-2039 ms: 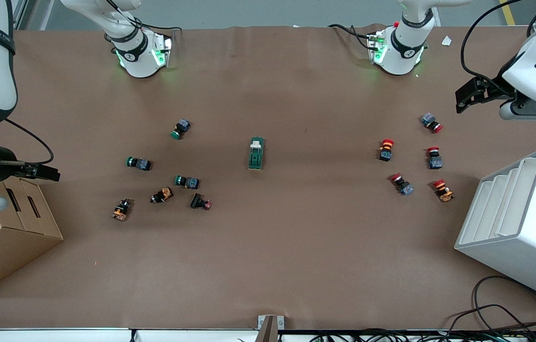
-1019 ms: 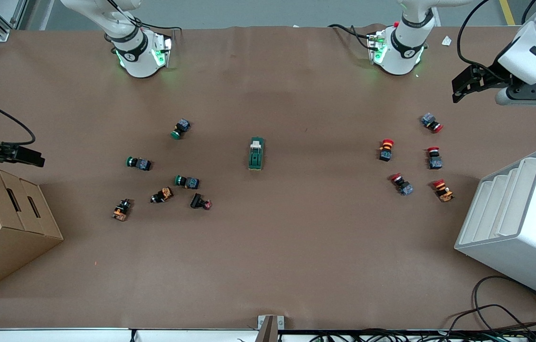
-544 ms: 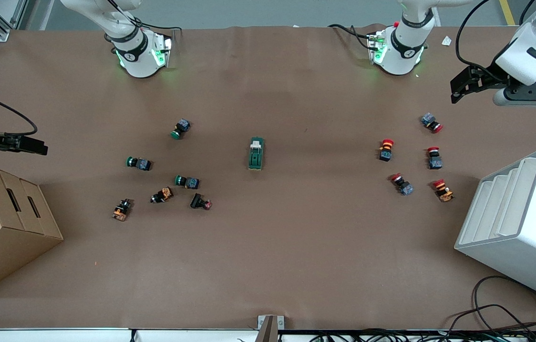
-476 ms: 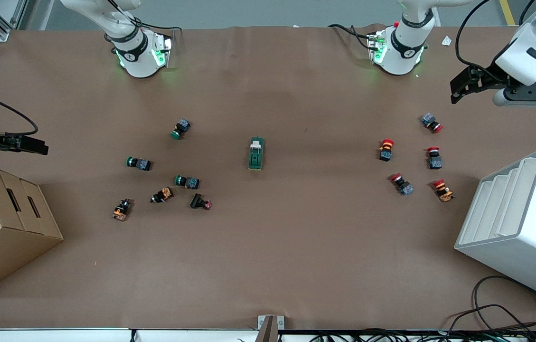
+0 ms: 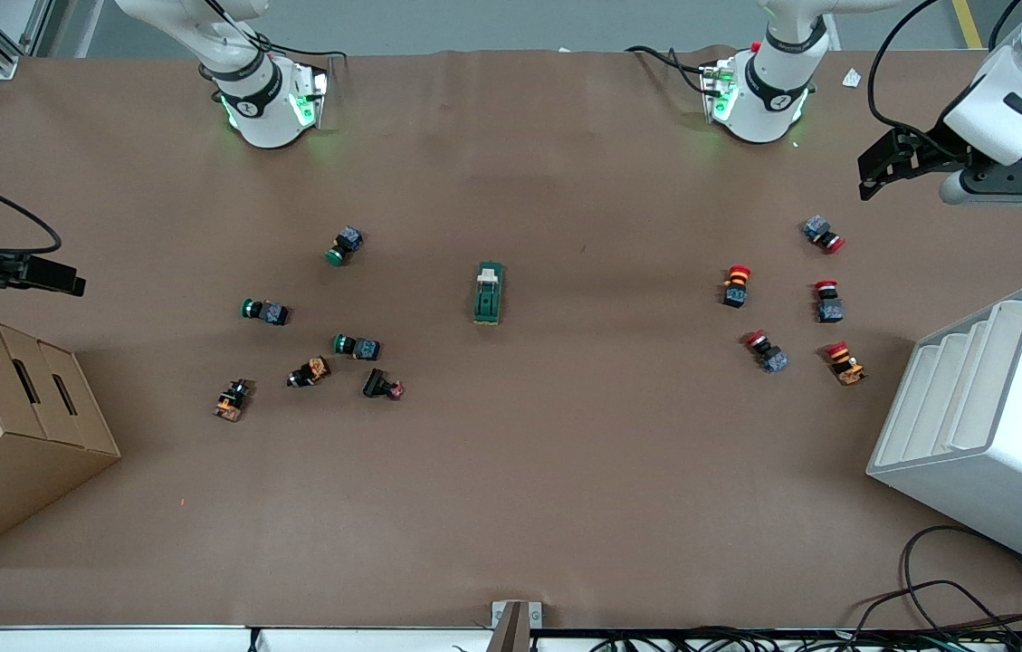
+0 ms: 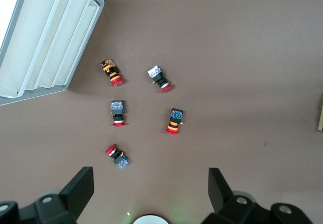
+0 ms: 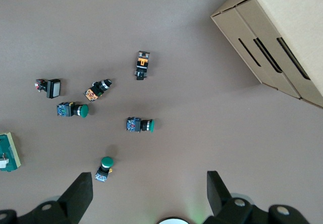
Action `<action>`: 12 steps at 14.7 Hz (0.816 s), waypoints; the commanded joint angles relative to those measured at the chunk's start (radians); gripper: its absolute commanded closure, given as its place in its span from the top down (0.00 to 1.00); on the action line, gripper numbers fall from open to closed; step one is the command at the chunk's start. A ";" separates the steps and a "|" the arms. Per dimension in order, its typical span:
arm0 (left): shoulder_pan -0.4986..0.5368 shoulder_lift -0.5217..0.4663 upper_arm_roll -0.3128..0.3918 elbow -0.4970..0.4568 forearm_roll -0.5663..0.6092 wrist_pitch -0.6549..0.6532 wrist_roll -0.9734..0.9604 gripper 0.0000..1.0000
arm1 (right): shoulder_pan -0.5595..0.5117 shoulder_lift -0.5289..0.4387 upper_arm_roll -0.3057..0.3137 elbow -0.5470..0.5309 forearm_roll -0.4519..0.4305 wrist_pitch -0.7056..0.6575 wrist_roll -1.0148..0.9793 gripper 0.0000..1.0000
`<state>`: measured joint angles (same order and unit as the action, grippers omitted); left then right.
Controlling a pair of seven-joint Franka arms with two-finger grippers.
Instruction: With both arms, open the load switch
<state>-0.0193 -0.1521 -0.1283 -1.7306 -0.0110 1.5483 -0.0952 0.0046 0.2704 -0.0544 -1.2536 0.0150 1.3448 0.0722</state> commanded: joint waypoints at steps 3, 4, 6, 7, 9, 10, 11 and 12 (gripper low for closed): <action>0.006 -0.009 -0.002 -0.010 -0.015 0.019 0.006 1.00 | -0.012 -0.007 0.001 0.000 0.005 0.019 -0.012 1.00; 0.006 -0.012 -0.002 -0.015 -0.017 0.018 0.006 1.00 | -0.003 -0.007 0.001 -0.001 -0.007 0.040 -0.011 1.00; 0.006 -0.011 -0.002 -0.014 -0.017 0.019 0.006 1.00 | 0.003 -0.007 0.005 -0.010 -0.018 0.040 0.001 1.00; 0.006 -0.011 -0.002 -0.015 -0.017 0.018 0.006 1.00 | 0.006 -0.011 0.008 -0.010 -0.015 0.036 0.000 1.00; 0.006 -0.011 -0.002 -0.014 -0.017 0.019 0.006 1.00 | 0.009 -0.039 0.008 -0.026 -0.014 0.025 0.001 1.00; 0.006 -0.009 -0.002 -0.012 -0.017 0.019 0.006 1.00 | 0.005 -0.065 0.007 -0.052 -0.007 0.013 0.003 1.00; 0.006 -0.009 -0.002 -0.012 -0.017 0.021 0.006 1.00 | 0.000 -0.098 0.004 -0.090 -0.004 0.020 0.003 1.00; 0.006 -0.009 -0.002 -0.012 -0.017 0.021 0.006 1.00 | -0.002 -0.112 0.002 -0.102 -0.003 0.030 0.001 1.00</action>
<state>-0.0193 -0.1520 -0.1283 -1.7344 -0.0110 1.5571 -0.0952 0.0115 0.2470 -0.0528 -1.2628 0.0113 1.3576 0.0722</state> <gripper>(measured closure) 0.000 0.000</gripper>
